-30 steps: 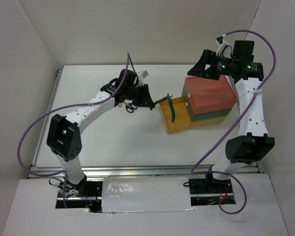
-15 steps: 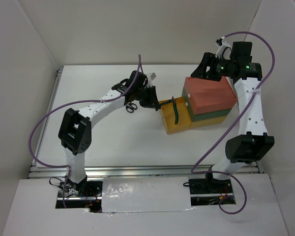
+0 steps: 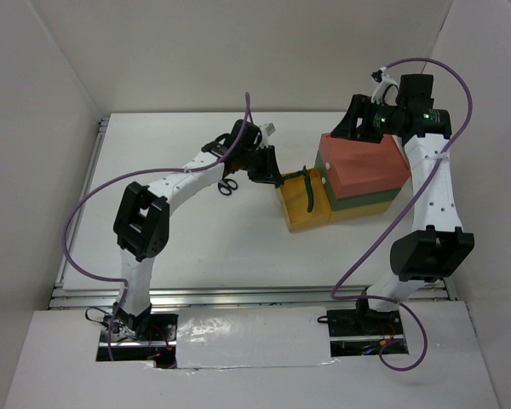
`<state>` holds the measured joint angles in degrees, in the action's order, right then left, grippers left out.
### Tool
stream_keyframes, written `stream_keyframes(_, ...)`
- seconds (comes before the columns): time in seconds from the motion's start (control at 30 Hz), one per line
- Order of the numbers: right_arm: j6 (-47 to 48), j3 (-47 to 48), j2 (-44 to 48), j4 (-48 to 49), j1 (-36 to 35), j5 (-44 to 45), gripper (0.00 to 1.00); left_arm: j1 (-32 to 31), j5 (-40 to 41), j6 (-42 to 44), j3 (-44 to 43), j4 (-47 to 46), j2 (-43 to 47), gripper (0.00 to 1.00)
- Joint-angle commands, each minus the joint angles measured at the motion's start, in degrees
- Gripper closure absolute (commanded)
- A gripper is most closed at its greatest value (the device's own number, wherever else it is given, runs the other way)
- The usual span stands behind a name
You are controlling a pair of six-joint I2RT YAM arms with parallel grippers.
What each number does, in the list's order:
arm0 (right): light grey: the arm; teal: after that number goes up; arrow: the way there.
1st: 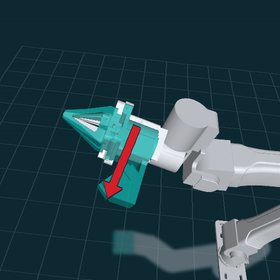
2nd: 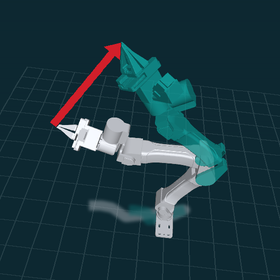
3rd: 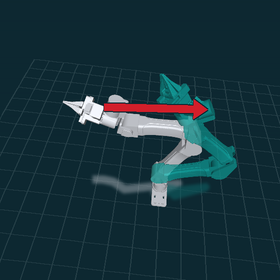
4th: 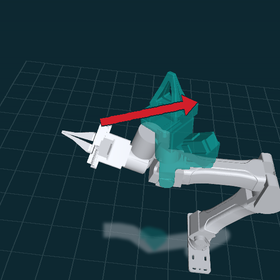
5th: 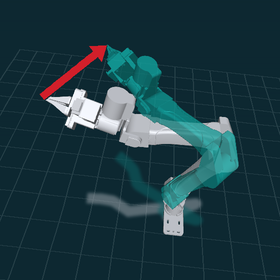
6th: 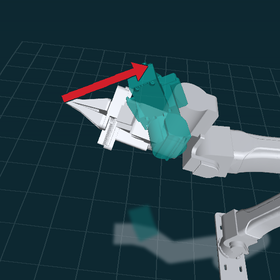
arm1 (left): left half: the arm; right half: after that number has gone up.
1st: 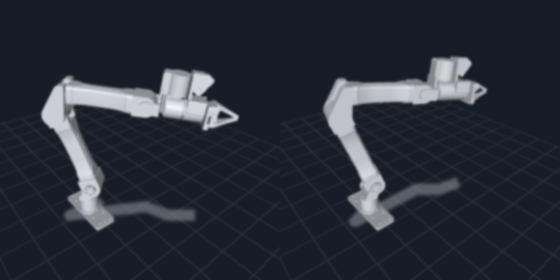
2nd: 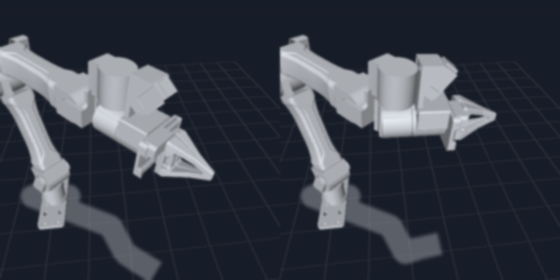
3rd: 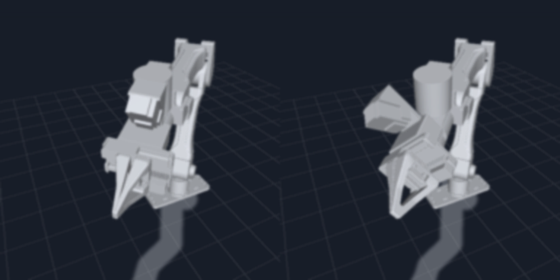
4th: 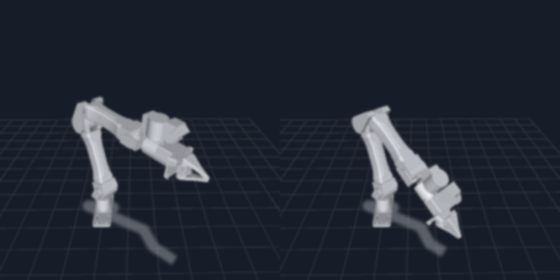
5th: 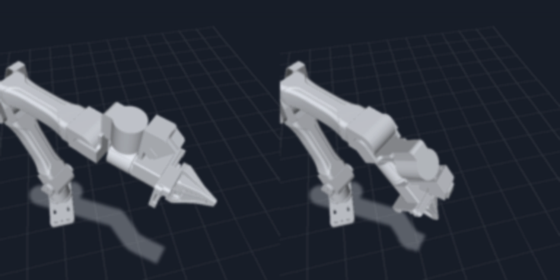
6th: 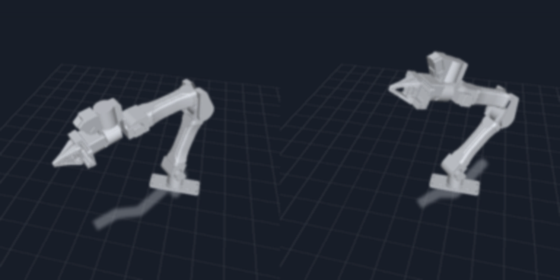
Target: Sort the tools into containers
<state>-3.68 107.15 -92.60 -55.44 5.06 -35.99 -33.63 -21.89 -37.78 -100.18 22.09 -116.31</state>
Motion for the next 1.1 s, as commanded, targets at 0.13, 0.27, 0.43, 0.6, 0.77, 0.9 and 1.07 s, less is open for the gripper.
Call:
stream_keyframes(0.13,1.66,-0.02,-0.83,-1.6,-0.93,1.53,0.3,-0.47,-2.63,-1.86,-4.14,-4.24,-3.22,1.0)
stream_keyframes(0.27,1.92,0.16,-1.09,-1.86,-1.02,1.53,0.3,-0.83,-1.75,-1.68,-5.11,-3.89,-4.36,1.0)
stream_keyframes(0.43,2.19,-0.1,-1.36,-2.04,-1.19,1.36,0.3,-0.83,-2.89,-2.21,-5.81,-4.68,-5.24,1.0)
stream_keyframes(0.6,1.84,-0.81,-1.27,-1.34,-1.28,2.58,0.33,-1.18,-2.89,-1.95,-7.48,-4.51,-6.56,1.0)
stream_keyframes(0.77,2.1,-0.72,-1.53,-1.95,-1.81,3.73,0.37,-1.44,-2.19,-0.98,-9.15,-4.33,-8.22,1.0)
stream_keyframes(0.9,2.01,-0.81,-1.88,-1.95,-1.81,3.21,0.38,-1.44,-2.72,-1.59,-9.77,-5.03,-9.55,1.0)
stream_keyframes(1.07,2.28,-0.81,-1.97,-2.13,-1.72,3.2,0.38,-1.53,-4.65,-3.35,-9.07,-7.41,-10.25,1.0)
